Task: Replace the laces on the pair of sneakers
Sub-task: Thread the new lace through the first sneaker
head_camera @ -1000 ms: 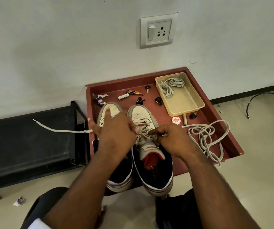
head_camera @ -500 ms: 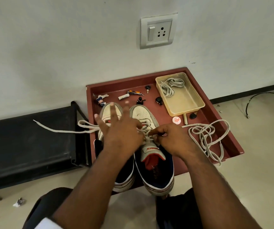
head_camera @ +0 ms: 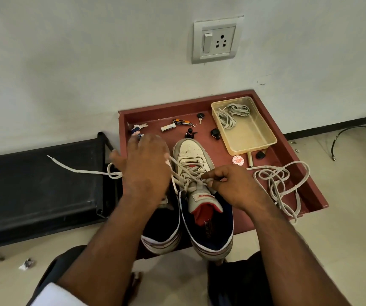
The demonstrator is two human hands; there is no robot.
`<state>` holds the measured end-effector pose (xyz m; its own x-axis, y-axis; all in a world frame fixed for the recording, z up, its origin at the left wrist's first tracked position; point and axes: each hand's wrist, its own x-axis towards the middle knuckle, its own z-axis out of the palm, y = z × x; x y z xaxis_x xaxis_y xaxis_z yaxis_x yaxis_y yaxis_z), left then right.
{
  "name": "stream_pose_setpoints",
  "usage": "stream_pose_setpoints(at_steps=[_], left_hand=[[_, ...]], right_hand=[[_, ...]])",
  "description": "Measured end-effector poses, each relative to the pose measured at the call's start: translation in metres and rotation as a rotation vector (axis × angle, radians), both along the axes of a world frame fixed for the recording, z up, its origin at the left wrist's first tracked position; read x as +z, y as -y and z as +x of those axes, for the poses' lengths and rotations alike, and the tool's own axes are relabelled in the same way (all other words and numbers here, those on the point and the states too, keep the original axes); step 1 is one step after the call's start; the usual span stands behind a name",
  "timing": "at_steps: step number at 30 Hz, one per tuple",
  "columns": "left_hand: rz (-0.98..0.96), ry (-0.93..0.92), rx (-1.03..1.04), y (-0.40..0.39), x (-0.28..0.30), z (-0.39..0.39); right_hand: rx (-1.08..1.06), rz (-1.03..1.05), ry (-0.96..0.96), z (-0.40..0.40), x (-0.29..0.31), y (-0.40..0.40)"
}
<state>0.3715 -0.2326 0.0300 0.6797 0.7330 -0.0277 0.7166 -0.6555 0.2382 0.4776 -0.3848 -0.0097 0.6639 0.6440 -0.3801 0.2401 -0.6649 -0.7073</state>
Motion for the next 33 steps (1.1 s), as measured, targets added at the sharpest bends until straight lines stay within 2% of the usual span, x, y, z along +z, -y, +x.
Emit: stream_pose_setpoints(at_steps=[3,5,6,8,10,12,14,16,18,22,26,30,33], left_hand=[[0.067,0.293,0.369,-0.051,0.005,-0.022],[0.067,0.351,0.566,-0.074,0.005,-0.038],[0.043,0.342,0.595,-0.076,0.005,-0.042],[-0.017,0.344,0.445,-0.062,0.006,-0.035],[-0.167,0.339,0.159,-0.03,0.006,-0.017],[-0.273,0.182,-0.05,0.003,0.004,0.0],[-0.255,-0.033,-0.161,0.021,-0.008,0.008],[-0.258,-0.148,-0.205,0.025,-0.018,0.009],[-0.247,-0.169,-0.206,0.023,-0.021,0.006],[-0.235,-0.213,-0.227,0.03,-0.015,0.007],[-0.152,-0.307,-0.261,0.035,-0.014,0.011],[-0.107,-0.311,-0.248,0.039,-0.013,0.012],[-0.095,-0.318,-0.237,0.039,-0.014,0.013]], right_hand=[[-0.005,-0.005,0.011,-0.001,0.001,0.0],[-0.014,-0.007,0.011,-0.002,0.001,-0.001],[-0.021,-0.01,0.006,-0.002,0.001,-0.001],[-0.047,-0.01,-0.02,-0.002,0.002,-0.002],[-0.044,-0.03,0.003,-0.003,0.004,-0.005],[0.011,-0.085,0.093,-0.006,0.006,-0.008],[0.071,-0.126,0.187,-0.01,0.008,-0.01],[0.091,-0.136,0.235,-0.013,0.01,-0.012],[0.084,-0.101,0.211,-0.013,0.01,-0.013],[-0.09,0.036,-0.085,-0.012,0.006,-0.012],[-0.209,0.117,-0.192,-0.012,0.0,-0.01],[-0.14,0.164,-0.061,-0.016,-0.001,-0.012],[0.004,0.079,0.099,-0.018,0.002,-0.015]])
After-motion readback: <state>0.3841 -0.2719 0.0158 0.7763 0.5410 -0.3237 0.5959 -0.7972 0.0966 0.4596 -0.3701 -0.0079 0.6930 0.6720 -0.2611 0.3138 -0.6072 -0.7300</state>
